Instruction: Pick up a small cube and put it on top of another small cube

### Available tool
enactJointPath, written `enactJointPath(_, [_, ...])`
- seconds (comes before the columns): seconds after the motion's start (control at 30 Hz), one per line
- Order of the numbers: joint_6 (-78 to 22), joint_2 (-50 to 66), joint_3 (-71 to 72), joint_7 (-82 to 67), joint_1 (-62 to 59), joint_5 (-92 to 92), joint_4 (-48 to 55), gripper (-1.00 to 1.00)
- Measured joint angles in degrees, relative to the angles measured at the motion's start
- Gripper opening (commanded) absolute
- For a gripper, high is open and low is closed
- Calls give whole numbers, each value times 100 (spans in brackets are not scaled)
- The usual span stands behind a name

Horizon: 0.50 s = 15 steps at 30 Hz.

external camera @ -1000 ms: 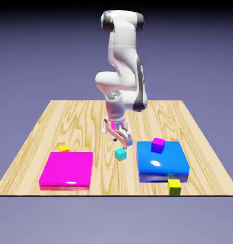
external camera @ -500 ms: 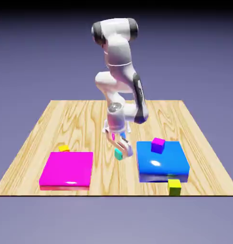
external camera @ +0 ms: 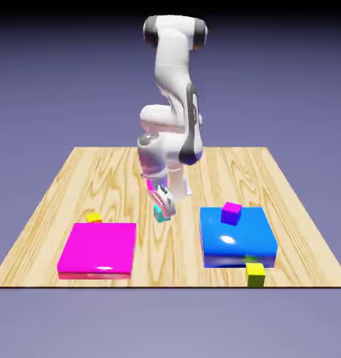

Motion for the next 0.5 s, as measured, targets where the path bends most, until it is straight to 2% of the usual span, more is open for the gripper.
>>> enactJointPath(0.3, [-725, 276, -1870, 767, -1698, -1341, 1036, -100])
enactJointPath(0.37, [-743, 283, -1917, 786, -1717, -1375, 1062, -100])
enactJointPath(0.5, [61, 1112, -1653, 429, -1799, -896, 1072, -100])
